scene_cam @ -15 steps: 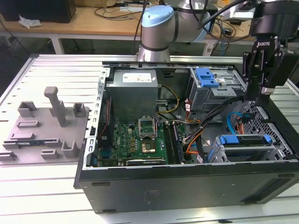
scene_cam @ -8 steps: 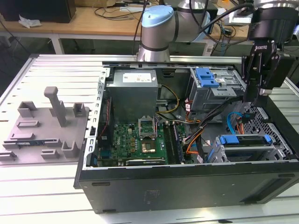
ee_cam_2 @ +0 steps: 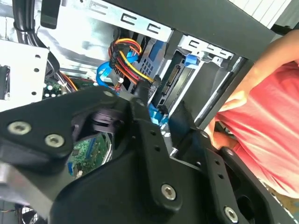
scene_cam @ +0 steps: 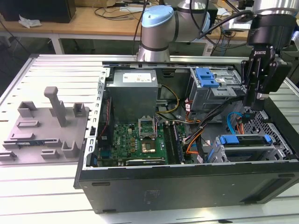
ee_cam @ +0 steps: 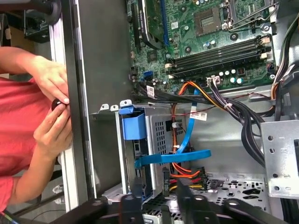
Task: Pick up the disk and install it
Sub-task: 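Insert the first disk wire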
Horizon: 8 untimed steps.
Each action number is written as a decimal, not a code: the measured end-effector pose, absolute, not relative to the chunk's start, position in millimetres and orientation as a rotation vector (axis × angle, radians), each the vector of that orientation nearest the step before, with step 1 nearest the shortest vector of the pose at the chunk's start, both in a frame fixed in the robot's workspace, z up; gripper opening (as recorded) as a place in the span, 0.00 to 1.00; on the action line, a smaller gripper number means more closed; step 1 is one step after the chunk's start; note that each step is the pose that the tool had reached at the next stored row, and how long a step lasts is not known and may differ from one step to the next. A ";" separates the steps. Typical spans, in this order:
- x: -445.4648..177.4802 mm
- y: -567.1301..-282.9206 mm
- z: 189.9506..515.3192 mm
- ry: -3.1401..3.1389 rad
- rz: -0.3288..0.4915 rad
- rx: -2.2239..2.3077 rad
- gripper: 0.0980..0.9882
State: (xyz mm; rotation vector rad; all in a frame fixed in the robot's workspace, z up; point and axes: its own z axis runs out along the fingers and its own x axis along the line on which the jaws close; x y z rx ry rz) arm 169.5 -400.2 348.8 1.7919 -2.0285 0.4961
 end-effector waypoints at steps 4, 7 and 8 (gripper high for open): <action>169.6 -400.2 345.0 -2.027 0.495 1.792 0.28; 169.6 -400.2 341.4 -2.027 0.495 1.792 0.28; 169.6 -400.2 340.4 -2.027 0.495 1.792 0.28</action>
